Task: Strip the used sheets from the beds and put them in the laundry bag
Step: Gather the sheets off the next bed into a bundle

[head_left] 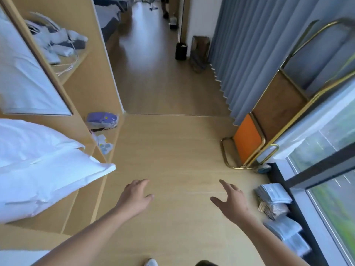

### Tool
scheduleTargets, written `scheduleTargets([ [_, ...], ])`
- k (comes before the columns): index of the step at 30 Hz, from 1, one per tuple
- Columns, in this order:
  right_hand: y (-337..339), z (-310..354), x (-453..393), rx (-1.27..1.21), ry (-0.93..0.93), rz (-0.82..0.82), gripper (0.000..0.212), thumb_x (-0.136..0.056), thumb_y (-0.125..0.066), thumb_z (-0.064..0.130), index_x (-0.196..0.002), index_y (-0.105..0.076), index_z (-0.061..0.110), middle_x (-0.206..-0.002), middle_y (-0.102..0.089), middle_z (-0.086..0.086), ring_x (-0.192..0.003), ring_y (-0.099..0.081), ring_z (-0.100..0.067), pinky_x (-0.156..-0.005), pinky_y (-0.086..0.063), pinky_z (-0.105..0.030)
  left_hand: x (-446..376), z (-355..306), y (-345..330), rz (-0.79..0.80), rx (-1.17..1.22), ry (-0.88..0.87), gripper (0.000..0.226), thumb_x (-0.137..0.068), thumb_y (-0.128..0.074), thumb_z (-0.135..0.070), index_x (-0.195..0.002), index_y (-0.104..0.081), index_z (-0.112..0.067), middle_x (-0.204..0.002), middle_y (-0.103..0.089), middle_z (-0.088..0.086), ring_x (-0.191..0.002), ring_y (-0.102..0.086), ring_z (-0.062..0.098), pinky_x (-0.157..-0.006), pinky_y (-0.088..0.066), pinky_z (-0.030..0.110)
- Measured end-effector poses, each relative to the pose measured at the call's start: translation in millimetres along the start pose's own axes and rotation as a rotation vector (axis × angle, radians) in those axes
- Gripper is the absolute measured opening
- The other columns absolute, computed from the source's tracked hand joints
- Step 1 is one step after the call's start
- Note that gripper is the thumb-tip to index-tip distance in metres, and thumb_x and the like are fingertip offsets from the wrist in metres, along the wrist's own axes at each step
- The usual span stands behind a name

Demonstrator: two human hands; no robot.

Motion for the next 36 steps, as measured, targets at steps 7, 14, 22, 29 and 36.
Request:
scheduleTargets([
  [7, 12, 12, -105, -0.063, -0.137, 0.02, 0.08, -0.092, -0.07, 0.052, -0.159, -0.035, 0.027, -0.154, -0.049, -0.003, -0.138, -0.047, -0.026, -0.109, -0.042, -0.034, -139, -33, 36, 0.057, 0.004, -0.072, 0.063, -0.096, -0.063, -0.043, -0.153, -0.043, -0.027, -0.157, -0.041, -0.002, -0.144, -0.039, 0.021, -0.114, -0.034, 0.03],
  [14, 44, 57, -292, -0.136, -0.103, 0.045, 0.078, -0.093, -0.068, 0.052, -0.159, -0.036, 0.027, -0.151, -0.05, -0.004, -0.134, -0.052, -0.023, -0.099, -0.046, -0.031, -301, -61, 108, 0.004, -0.011, 0.016, 0.062, -0.095, -0.067, -0.04, -0.151, -0.047, -0.024, -0.154, -0.046, 0.0, -0.142, -0.044, 0.021, -0.112, -0.035, 0.027],
  [22, 137, 142, -470, -0.142, -0.004, 0.053, 0.077, -0.093, -0.069, 0.053, -0.158, -0.037, 0.026, -0.152, -0.05, -0.006, -0.132, -0.055, -0.025, -0.097, -0.051, -0.033, -442, -106, 218, -0.074, 0.011, 0.088, 0.063, -0.098, -0.066, -0.038, -0.154, -0.044, -0.02, -0.156, -0.045, 0.004, -0.143, -0.043, 0.023, -0.11, -0.035, 0.026],
  [29, 179, 218, -612, -0.123, 0.035, 0.046, 0.077, -0.094, -0.067, 0.051, -0.159, -0.035, 0.026, -0.153, -0.049, -0.006, -0.137, -0.05, -0.025, -0.103, -0.048, -0.032, -596, -133, 277, -0.073, 0.083, 0.03, 0.062, -0.098, -0.064, -0.04, -0.154, -0.043, -0.024, -0.156, -0.044, 0.0, -0.142, -0.043, 0.021, -0.112, -0.038, 0.031],
  [36, 243, 317, -778, -0.084, 0.002, -0.026, 0.077, -0.095, -0.065, 0.054, -0.159, -0.033, 0.027, -0.157, -0.046, -0.007, -0.143, -0.045, -0.026, -0.107, -0.043, -0.031, -788, -156, 375, -0.065, 0.105, -0.022, 0.061, -0.099, -0.062, -0.04, -0.154, -0.043, -0.024, -0.154, -0.045, 0.0, -0.135, -0.049, 0.021, -0.103, -0.044, 0.028],
])
Point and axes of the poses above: each hand's wrist, its own x-axis away from the middle knuckle, its own y-axis out of the back of the hand, z = x × y, the point moved 3 cm from there along -x, towards the middle knuckle
